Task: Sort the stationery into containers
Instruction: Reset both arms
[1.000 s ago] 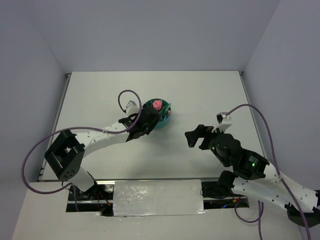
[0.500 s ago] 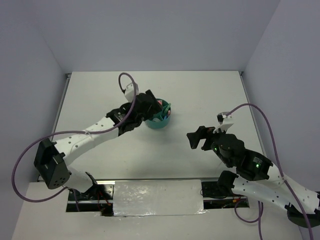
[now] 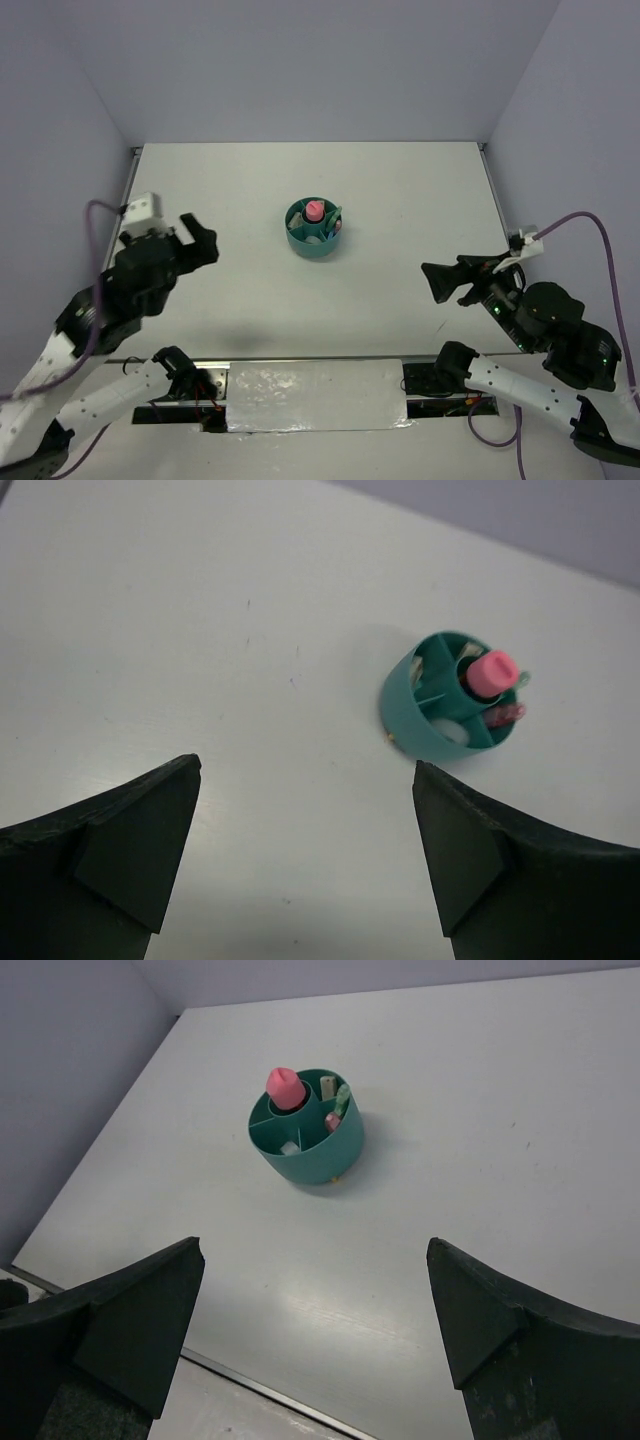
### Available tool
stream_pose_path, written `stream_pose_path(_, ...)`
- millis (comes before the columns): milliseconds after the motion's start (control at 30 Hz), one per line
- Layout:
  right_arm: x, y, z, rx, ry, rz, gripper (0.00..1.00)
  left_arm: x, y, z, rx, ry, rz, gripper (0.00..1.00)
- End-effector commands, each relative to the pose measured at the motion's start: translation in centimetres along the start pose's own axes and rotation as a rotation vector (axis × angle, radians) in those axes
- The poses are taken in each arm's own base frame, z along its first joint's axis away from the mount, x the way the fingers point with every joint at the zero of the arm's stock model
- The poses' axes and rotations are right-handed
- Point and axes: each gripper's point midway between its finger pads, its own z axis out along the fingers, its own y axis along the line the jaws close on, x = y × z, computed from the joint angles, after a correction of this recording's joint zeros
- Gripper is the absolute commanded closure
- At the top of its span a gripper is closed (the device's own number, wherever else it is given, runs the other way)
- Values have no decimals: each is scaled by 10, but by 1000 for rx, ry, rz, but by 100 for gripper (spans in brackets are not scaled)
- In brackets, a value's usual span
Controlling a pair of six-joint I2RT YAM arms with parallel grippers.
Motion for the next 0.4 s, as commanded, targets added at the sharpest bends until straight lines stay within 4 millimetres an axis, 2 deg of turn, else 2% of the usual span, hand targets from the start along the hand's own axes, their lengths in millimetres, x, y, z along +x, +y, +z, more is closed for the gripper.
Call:
stream_pose_path(0, -8, -18, -20, 24, -9, -41, 0, -22, 36, -33, -2, -130, 3, 1)
stream_pose_path(100, -12, -26, -32, 20, -44, -28, 0, -25, 62, -50, -23, -195, -21, 1)
stream_pose_path(167, -11, -30, -35, 15, -60, -21, 0, -22, 72, -56, -19, -215, -28, 1)
stream_pose_path(367, -3, -31, -28, 35, -49, -30, 0, -6, 81, -52, -21, -224, -31, 1)
